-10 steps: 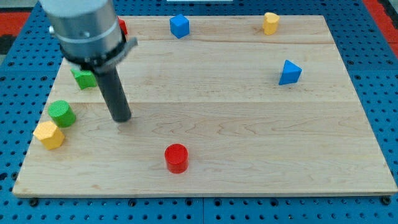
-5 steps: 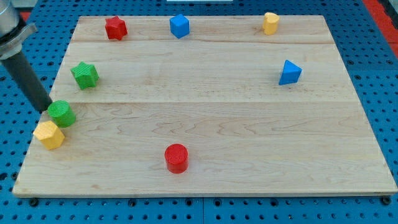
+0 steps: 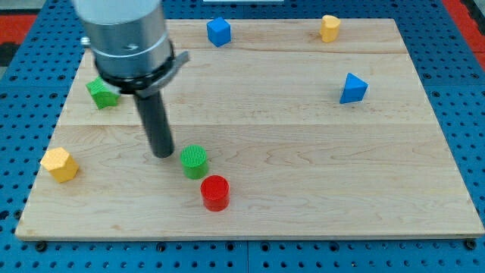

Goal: Push the green circle towards the bottom right of the board

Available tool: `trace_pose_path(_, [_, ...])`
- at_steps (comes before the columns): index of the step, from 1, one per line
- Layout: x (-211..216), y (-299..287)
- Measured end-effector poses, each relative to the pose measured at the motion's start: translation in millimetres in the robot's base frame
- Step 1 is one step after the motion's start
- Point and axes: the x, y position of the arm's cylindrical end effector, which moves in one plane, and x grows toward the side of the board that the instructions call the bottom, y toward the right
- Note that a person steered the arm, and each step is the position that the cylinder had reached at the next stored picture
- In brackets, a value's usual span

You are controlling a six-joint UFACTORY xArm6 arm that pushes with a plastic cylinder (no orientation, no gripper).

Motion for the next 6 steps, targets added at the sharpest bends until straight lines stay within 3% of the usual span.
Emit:
trace_pose_path(3, [8.6,47.9])
trace_pose_path(4, [25.1,25.1])
trace_pose_path(5, [40.0,79.7])
trace_pose_path(6, [25.8,147.7])
